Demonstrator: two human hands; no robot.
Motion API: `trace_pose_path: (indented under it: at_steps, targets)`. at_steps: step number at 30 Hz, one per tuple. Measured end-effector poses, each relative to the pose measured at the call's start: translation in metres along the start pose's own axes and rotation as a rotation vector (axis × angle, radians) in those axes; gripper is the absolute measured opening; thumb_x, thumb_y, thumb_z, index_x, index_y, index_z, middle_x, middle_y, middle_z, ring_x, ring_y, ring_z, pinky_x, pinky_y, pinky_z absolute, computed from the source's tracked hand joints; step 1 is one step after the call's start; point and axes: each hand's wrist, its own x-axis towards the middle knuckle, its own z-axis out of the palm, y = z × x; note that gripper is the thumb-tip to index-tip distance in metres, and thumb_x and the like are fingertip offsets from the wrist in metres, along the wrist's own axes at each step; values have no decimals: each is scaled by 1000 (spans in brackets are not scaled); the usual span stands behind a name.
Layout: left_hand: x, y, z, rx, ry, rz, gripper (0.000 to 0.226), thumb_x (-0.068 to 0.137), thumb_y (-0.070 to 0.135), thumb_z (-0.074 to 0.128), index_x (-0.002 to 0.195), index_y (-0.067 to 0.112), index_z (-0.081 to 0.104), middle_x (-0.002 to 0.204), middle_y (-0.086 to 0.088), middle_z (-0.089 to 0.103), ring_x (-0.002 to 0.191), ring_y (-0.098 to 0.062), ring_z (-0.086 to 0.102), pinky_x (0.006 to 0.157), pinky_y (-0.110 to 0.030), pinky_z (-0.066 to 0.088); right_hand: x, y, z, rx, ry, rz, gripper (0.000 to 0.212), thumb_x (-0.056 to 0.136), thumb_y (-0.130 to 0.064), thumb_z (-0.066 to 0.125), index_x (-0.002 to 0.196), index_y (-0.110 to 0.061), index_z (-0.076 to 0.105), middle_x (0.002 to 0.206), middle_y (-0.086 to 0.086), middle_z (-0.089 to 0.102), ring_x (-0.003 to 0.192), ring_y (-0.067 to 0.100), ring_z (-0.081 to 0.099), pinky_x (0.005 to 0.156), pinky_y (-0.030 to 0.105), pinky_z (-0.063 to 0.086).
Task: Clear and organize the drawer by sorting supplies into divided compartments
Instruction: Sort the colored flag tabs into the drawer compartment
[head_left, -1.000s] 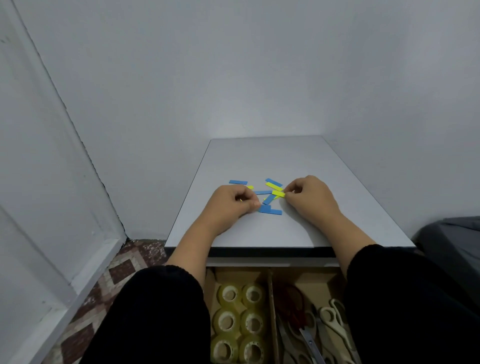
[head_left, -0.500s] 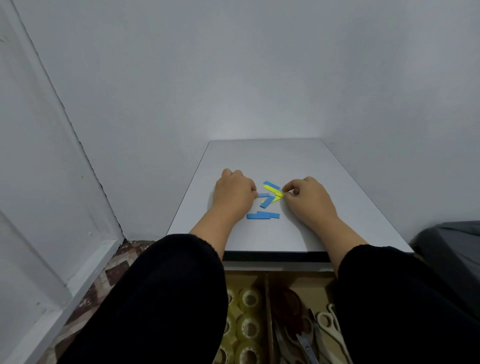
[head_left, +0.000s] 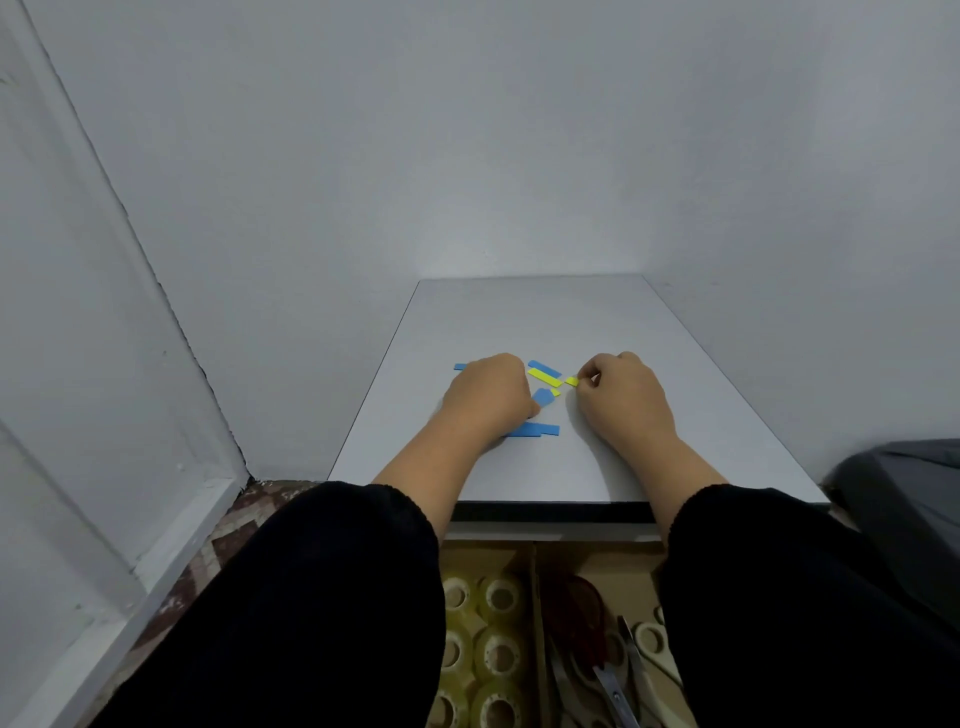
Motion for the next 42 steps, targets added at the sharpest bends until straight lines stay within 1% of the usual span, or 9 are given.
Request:
trace_pose_path:
  at_steps: [5,9,13,20,25,31,36,39,42]
  targets:
    - [0,2,-1,-5,-12,-10,23,88,24,60,100,5,64,95,-10,67,92,-26,63,73,-34,49,-1,0,-1,0,-3,1,27,93,-14,43,107,-12,67,106,8,54,88,19,46,72,27,36]
    - [-7,0,0,-123,36,43,9,88,16,58,91,10,63,92,-11,64,82,-27,57,75,-35,48,-1,0,0,-13,3,-2,28,93,-15,44,107,-12,68,106,8,54,90,19,48,72,27,36]
    - [-6,-7,4,-269,93,20,20,88,10,58,107,12,65,107,-5,63,98,-24,60,87,-37,51,-2,-2,-2,-29,4,-11,28,94,-16,44,109,-12,67,106,9,55,87,18,45,71,26,35]
    - [-6,-19,4,-386,143,11,13,85,10,64,84,23,64,89,0,65,84,-19,63,82,-38,55,-2,-2,-2,-25,-2,-5,28,94,-16,44,109,-12,67,107,8,55,88,19,47,72,26,35]
    - [-13,-23,-15,-472,77,49,12,82,6,67,86,18,67,75,4,58,66,-7,52,58,-19,40,-3,-3,-4,-25,-3,-7,28,95,-17,44,109,-12,67,107,9,55,90,21,48,72,26,34]
    - [-22,-33,-22,-486,-58,49,6,84,9,68,82,12,72,80,3,66,71,-3,57,48,-3,38,-4,-2,-3,-18,0,-13,27,95,-17,43,108,-12,67,105,8,54,84,17,44,71,26,35]
    - [18,-68,-20,-505,261,-121,19,92,8,55,99,18,69,101,-3,64,88,-17,57,71,-21,42,-2,-1,-2,-14,-3,-6,27,94,-16,43,106,-13,67,103,6,53,84,18,45,71,27,36]
    - [36,-78,-11,-315,176,-124,30,96,19,51,122,27,64,128,-5,57,111,-24,55,91,-28,43,-1,0,-1,-12,3,-10,27,94,-16,43,105,-13,67,96,2,49,84,18,46,69,27,36]
    - [43,-74,-6,-175,152,-83,22,95,27,53,110,32,68,124,-6,55,109,-27,54,91,-35,47,-1,0,-1,-15,5,-10,26,94,-17,44,106,-14,67,94,0,46,83,17,45,69,27,35]
